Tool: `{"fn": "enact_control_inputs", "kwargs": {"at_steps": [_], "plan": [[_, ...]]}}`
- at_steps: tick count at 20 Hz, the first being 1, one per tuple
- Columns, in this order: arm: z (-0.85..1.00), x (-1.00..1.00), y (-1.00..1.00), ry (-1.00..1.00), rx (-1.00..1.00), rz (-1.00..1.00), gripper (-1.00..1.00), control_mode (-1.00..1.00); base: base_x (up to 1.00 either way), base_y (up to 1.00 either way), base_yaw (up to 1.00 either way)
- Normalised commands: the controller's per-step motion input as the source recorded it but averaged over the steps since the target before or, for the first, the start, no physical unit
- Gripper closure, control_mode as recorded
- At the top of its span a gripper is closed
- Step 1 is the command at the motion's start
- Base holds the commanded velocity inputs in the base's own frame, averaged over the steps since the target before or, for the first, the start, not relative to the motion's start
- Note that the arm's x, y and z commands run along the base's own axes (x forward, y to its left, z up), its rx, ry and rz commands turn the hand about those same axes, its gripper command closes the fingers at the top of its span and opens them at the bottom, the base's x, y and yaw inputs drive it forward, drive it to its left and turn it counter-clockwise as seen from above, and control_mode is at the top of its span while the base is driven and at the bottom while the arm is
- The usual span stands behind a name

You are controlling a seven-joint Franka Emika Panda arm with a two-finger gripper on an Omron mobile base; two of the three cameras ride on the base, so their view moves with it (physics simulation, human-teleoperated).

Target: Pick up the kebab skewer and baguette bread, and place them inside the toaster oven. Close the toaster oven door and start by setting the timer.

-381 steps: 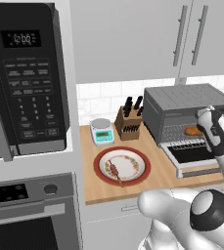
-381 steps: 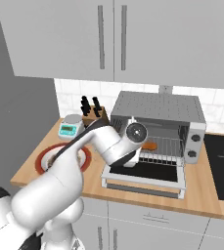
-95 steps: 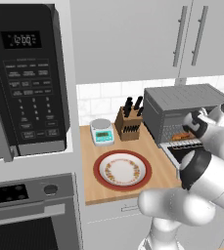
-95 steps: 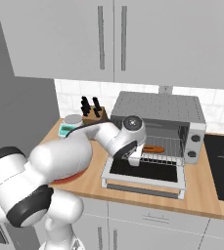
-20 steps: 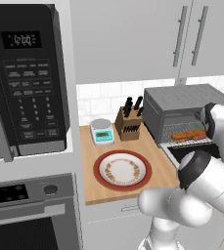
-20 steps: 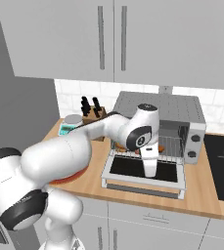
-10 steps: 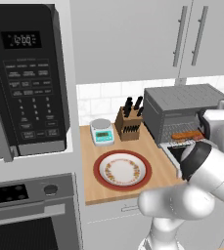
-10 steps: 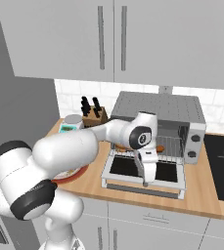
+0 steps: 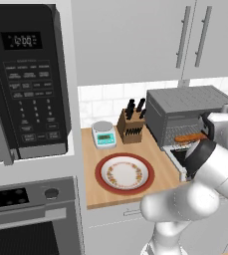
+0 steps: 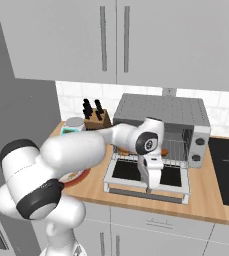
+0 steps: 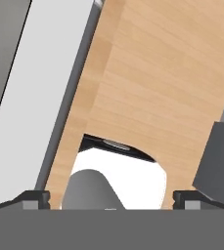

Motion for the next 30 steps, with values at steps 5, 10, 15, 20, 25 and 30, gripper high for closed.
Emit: {"fn": "enact_control_inputs", "kwargs": {"at_steps": [5,10,15,20,25,30], "plan": [[-0.31,0.10,0.00,0.00,0.00,0.00,-1.00,-1.00,0.00,0.00,0.00],[-0.19,0.30,0.00,0.00,0.00,0.00,-1.00,-1.00,0.00,0.00,0.00],[-0.08,0.36,0.00,0.00,0.00,0.00,-1.00,-1.00,0.00,0.00,0.00],[-0.12,0.36,0.00,0.00,0.00,0.00,-1.00,-1.00,0.00,0.00,0.00],[-0.10,0.36,0.00,0.00,0.00,0.00,-1.00,-1.00,0.00,0.00,0.00],[-0.02,0.60,0.00,-0.03,0.00,0.00,-1.00,-1.00,0.00,0.00,0.00]]}}
